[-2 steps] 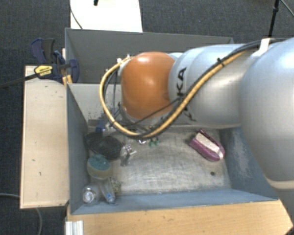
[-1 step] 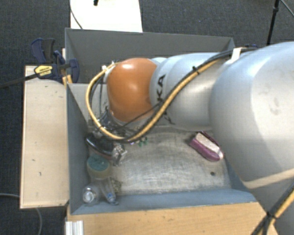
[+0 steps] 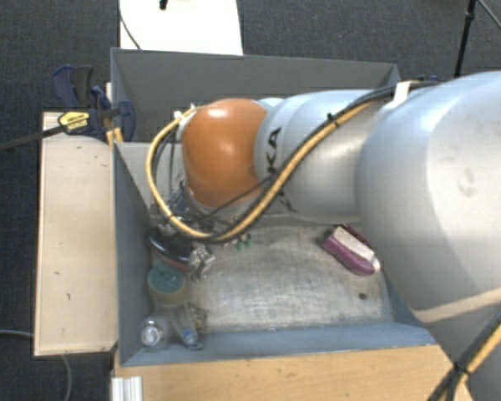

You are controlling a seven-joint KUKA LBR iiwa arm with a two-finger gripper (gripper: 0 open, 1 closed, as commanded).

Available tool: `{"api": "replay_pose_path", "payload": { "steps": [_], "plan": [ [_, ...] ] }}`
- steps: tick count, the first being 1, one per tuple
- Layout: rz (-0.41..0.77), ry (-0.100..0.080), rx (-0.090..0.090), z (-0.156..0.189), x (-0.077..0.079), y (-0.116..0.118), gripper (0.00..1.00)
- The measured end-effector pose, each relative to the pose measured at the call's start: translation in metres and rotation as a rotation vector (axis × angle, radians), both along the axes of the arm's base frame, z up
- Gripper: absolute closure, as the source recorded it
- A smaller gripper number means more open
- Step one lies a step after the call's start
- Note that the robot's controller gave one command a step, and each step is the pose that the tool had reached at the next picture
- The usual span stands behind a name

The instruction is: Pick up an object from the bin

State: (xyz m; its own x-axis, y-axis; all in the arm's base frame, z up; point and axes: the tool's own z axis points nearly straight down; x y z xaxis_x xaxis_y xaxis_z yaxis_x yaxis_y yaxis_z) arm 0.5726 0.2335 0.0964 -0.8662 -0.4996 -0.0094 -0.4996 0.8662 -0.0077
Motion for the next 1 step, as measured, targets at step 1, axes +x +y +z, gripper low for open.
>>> {"api": "replay_pose_path", "payload": {
  "steps": [1],
  "plan": [
    [0.004,0.001,0.007,0.1500,-0.0039,0.0054,1.00]
  ]
}}
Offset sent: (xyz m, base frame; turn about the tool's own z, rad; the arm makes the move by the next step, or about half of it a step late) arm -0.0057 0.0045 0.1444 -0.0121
